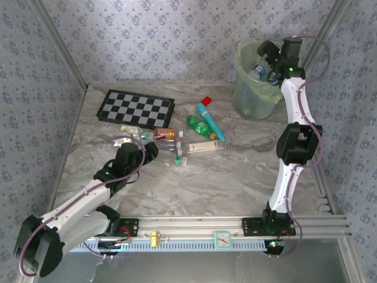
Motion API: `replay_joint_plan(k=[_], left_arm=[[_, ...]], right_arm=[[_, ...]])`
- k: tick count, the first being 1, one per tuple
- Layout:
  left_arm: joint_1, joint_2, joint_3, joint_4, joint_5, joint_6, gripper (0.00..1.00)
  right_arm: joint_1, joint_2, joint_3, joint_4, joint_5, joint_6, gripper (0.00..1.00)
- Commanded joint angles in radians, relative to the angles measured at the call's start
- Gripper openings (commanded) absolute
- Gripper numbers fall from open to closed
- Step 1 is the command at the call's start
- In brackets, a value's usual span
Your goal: Put the plastic bottles in the bin
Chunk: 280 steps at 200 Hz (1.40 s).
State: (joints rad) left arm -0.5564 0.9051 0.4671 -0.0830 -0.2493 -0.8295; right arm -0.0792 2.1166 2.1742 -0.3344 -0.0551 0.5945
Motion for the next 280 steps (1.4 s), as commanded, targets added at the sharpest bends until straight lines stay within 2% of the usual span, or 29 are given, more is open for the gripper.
replay_joint_plan(k=[1,84,135,176,220,255,280], left_arm=[[0.007,-0.017,-0.004,-0.013,-0.019,-0.028,1.0],[0.009,0.011,0.002,-0.012,-0.022,-0.147,1.0],[0.003,0.095,0.031,-0.05,0.0,-0.333,1.0],[-0.029,0.154,0.076,-0.118,-0.007,-0.514,1.0],[-0.1,0.224,0.135,-0.187,-0.055,-0.677,1.0],[-0.134,0.304,0.202,-0.238,-0.099,-0.738,1.0],[-0.136,0.364,0.24,-0.255,-0.124,-0.78,1.0]], right_arm=[[0.012,-0.132,-0.049,-0.011,0.054,-0.077,1.0],[0.121,-0.505,-0.492,0.063,0.087,-0.2,1.0],[0.337,-0.696,-0.711,0.064,0.281,-0.275,1.0],[0.498,-0.787,-0.87,0.054,0.35,-0.27,1.0],[0.601,-0.828,-1.086,0.096,0.393,-0.18,1.0],[0.673,-0.828,-1.187,0.151,0.422,-0.153,1.0],[0.711,-0.827,-1.227,0.178,0.397,-0.15,1.0]])
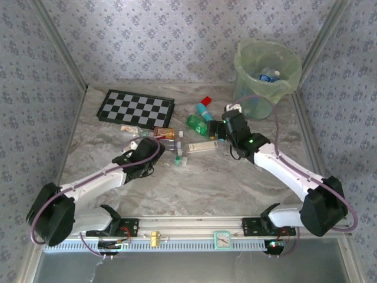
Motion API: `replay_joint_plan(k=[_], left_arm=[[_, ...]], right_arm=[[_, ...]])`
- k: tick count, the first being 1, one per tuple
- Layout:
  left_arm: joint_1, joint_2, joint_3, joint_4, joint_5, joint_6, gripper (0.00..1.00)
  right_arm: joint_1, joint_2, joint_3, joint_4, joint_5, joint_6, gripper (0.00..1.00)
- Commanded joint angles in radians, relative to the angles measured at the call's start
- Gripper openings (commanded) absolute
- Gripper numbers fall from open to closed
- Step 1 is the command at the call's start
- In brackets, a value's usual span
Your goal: Put the plastic bottles in the bin
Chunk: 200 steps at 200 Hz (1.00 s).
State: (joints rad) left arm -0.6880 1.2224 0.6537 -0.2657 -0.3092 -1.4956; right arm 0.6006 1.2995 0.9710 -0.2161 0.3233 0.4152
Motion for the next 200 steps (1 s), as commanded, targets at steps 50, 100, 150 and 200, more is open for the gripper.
replay_joint_plan(k=[50,100,150,200], left_arm=[[0.009,0.179,0.11,-0.036,-0.089,-0.153,1.0],[0.05,0.325,0.172,-0.01,0.041,-0.143,1.0],[0.053,0.406,0.182,-0.02,0.121,-0.131,0.97],[0.052,0.39,0.138,-0.017,0.119,-0.127,0.78]], right_arm=[[0.098,-0.025,-0.057,0.025,0.069,0.008,1.0],[0.11,-0.066,-0.102,0.058,0.082,0.017,1.0],[0.112,-0.07,-0.099,0.058,0.092,0.017,1.0],[0.11,-0.069,-0.094,0.061,0.1,0.017,1.0]])
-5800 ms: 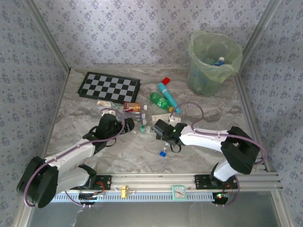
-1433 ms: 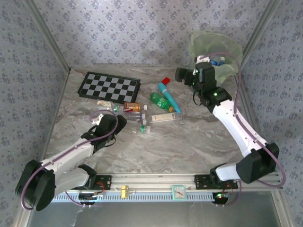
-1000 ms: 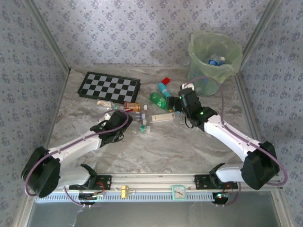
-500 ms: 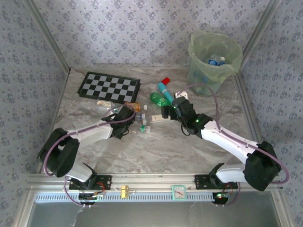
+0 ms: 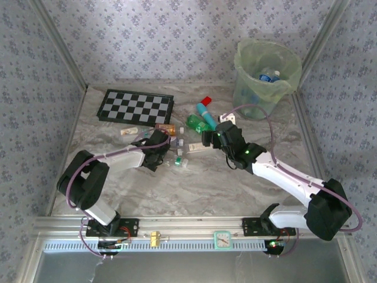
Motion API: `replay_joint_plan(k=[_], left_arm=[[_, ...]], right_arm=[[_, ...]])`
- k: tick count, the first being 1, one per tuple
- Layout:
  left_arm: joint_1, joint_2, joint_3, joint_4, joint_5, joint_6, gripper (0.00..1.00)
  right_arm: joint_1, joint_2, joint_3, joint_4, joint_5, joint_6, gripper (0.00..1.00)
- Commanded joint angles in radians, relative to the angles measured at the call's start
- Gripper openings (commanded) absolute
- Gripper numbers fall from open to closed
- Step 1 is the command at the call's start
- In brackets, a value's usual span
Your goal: Put the plastic bottles in the bin
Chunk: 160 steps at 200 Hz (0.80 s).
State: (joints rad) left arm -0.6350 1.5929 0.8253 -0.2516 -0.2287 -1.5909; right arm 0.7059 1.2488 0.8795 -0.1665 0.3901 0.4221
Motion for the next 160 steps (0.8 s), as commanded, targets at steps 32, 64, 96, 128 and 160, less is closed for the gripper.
replay_joint_plan(k=[32,64,96,128,160], left_arm=[[-0.002,0.006,-0.037,-0.036,0.024,-0.026,0.66],[-0.002,-0.021,-0.031,-0.034,0.01,-0.007,0.59],[-0.009,-0.106,-0.025,-0.025,-0.045,0.05,0.56],[-0.011,-0.225,-0.041,0.032,-0.112,0.144,0.55],[0.001,-0.309,-0.069,0.116,-0.106,0.226,0.52]], right_arm=[[0.007,-0.009,0.006,0.013,0.025,0.01,1.0],[0.007,0.006,0.004,0.053,-0.047,-0.009,1.0],[0.006,0.023,-0.026,0.162,-0.226,-0.052,1.0],[0.009,0.053,-0.041,0.264,-0.422,-0.097,1.0],[0.017,0.105,-0.038,0.37,-0.614,-0.108,1.0]])
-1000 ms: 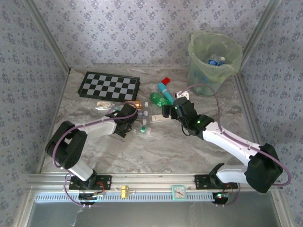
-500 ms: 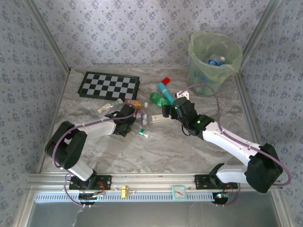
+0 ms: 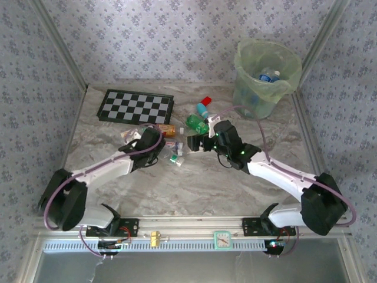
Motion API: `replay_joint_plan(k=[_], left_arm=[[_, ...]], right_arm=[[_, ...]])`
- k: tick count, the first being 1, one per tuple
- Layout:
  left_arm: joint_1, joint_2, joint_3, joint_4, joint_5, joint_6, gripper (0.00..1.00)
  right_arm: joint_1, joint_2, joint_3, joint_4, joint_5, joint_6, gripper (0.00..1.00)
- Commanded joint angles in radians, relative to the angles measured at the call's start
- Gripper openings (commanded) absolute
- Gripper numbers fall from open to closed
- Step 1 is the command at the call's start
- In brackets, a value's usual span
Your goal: Put the plastic bottles in the bin
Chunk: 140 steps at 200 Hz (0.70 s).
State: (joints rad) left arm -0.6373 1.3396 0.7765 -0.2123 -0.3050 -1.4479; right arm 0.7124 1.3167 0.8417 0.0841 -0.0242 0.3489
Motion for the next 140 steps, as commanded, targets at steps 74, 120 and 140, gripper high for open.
replay_joint_plan(k=[74,120,140], left_arm=[[0.048,-0.155,-0.093,0.353,0.175,0.289,0.51],[0.051,-0.165,-0.136,0.543,0.321,0.354,0.52],[0.05,-0.166,-0.146,0.583,0.359,0.363,0.52]], right_arm=[[0.047,0.195,0.104,0.141,-0.394,-0.033,0.98],[0.048,0.252,0.14,0.14,-0.41,-0.011,0.99],[0.048,0.259,0.147,0.132,-0.396,-0.013,0.99]])
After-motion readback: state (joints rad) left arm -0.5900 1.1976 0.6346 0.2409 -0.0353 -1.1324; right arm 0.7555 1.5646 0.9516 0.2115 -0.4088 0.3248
